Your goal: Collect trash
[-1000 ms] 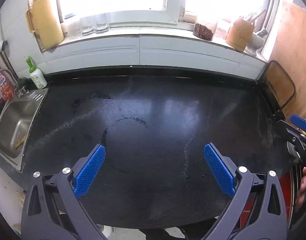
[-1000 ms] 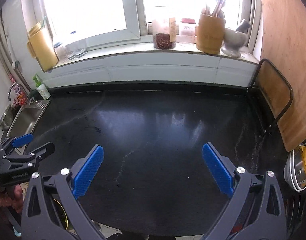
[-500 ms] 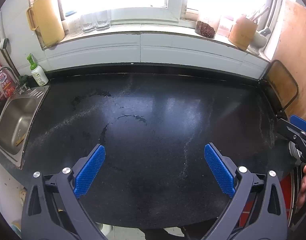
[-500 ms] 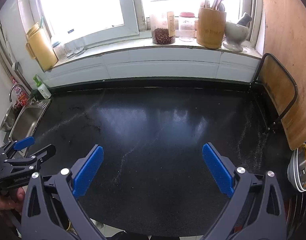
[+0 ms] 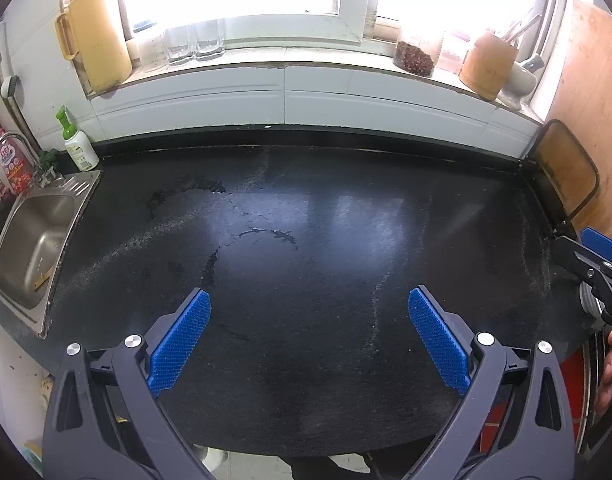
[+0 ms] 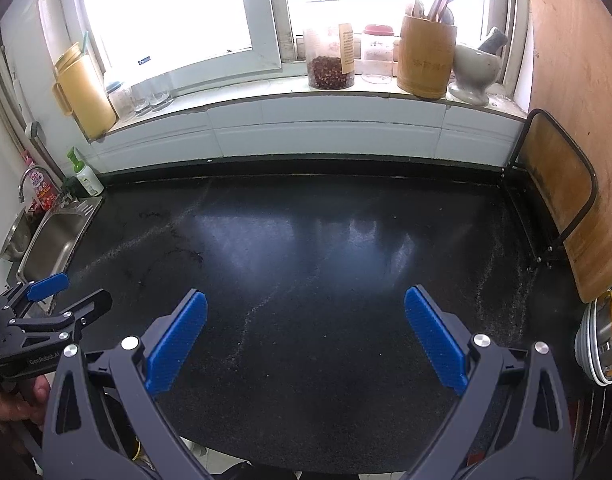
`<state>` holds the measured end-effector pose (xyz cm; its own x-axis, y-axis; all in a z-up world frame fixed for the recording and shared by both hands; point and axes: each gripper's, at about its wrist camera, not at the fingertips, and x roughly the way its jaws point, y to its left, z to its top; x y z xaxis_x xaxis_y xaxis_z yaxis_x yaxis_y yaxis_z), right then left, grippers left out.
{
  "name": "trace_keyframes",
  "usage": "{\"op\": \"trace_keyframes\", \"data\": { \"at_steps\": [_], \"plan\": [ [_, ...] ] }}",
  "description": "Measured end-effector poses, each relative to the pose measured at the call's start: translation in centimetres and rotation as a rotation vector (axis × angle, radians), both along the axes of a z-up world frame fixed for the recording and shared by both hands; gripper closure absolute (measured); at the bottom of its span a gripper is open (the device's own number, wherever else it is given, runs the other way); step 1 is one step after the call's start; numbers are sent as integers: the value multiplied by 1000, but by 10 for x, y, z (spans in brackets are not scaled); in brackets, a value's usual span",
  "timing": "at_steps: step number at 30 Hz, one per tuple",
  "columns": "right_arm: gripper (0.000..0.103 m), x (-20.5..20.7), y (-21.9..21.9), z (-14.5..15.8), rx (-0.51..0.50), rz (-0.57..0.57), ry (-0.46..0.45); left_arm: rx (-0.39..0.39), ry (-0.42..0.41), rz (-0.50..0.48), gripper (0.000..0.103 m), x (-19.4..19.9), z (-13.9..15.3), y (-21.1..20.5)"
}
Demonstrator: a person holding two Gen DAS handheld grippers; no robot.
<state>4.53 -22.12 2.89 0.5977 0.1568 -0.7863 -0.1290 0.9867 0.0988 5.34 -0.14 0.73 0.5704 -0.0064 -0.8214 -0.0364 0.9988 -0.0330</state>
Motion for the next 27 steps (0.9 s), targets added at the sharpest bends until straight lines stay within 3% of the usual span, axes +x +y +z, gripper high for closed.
{"op": "trace_keyframes", "data": {
  "at_steps": [27],
  "plan": [
    [7,7,0,-1,1,3,5,6,1,-8,7,3,0,-2]
  ]
}}
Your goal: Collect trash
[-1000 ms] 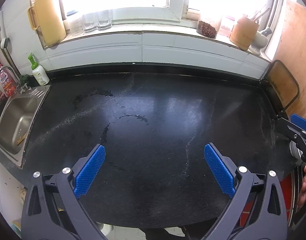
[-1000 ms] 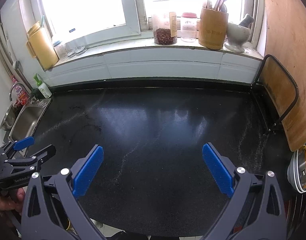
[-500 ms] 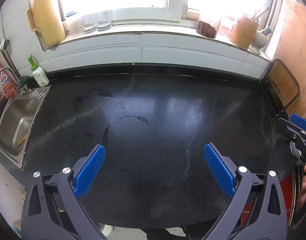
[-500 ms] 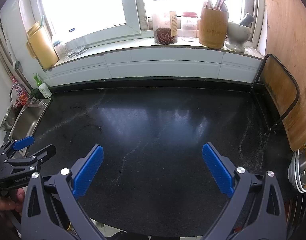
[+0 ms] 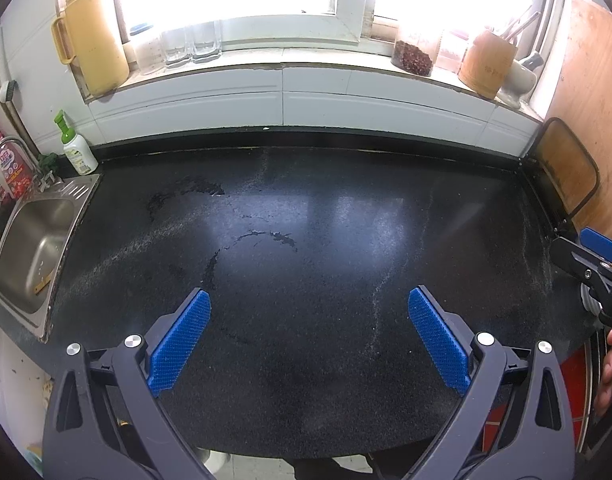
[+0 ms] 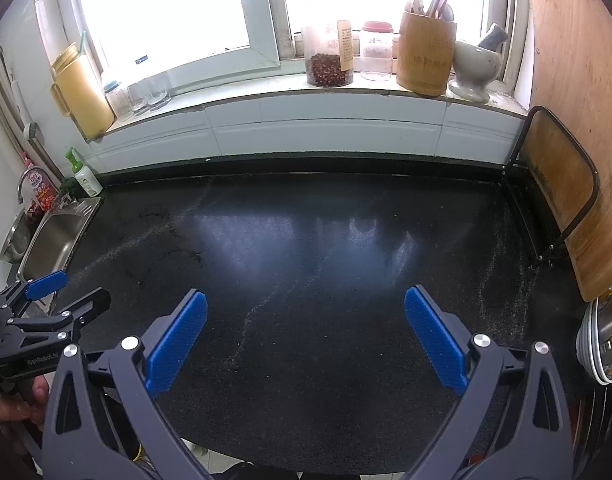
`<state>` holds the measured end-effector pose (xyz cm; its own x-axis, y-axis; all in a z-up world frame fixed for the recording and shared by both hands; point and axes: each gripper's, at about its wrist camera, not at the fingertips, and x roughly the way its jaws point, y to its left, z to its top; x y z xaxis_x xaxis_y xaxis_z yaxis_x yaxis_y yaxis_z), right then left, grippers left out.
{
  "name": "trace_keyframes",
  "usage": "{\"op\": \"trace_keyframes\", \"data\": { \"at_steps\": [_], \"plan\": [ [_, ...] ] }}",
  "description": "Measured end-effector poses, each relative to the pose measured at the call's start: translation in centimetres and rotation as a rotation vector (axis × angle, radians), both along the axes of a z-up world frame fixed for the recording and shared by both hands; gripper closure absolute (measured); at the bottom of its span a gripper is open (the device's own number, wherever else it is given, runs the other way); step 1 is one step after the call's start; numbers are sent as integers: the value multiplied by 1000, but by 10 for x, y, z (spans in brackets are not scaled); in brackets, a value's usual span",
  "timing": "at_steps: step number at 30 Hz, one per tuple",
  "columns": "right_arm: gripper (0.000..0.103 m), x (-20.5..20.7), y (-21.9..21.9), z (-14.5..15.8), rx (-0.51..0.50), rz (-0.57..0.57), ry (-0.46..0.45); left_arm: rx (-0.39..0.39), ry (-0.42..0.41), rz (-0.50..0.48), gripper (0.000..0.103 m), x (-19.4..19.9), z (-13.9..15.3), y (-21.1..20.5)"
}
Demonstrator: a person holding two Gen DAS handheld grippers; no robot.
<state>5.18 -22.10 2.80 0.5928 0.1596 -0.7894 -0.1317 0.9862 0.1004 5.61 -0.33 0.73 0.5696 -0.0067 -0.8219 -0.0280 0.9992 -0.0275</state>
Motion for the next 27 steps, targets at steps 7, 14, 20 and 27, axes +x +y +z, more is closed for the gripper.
{"op": "trace_keyframes", "data": {
  "at_steps": [7,14,20,27],
  "plan": [
    [7,-2,0,-1,0,-1,2,19,-10,6,7,-2,2,0],
    [7,-3,-2,-2,1,-1,2,-16,-9,9,7,-4,1,3],
    [7,-3,-6,-6,4,-4,11,-22,-26,26,7,-6,2,6],
    [7,0,-15,-18,14,-6,27,-10,0,5,7,4,-12,6]
  ]
}}
